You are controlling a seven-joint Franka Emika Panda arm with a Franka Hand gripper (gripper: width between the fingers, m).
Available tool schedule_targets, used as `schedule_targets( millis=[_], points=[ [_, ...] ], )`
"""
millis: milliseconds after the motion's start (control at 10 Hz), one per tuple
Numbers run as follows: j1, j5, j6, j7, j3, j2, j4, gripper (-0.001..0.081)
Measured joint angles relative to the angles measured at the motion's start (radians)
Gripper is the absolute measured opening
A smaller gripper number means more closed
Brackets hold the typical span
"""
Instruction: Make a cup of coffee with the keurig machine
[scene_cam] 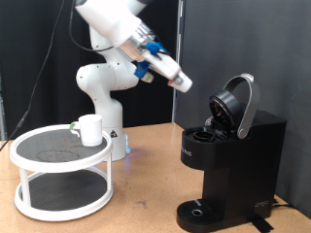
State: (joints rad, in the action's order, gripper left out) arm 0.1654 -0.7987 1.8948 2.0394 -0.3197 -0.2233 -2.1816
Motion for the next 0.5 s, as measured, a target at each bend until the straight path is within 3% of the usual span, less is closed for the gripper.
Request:
schedule_targets(
  millis=[200,500],
  points=[
    [0.015,-0.003,0.005,0.007,0.031,0.022,0.020,0.0389],
    [0.017,-0.003,-0.041,0.005,0.036,0.018,0.024,0.0389]
  ],
)
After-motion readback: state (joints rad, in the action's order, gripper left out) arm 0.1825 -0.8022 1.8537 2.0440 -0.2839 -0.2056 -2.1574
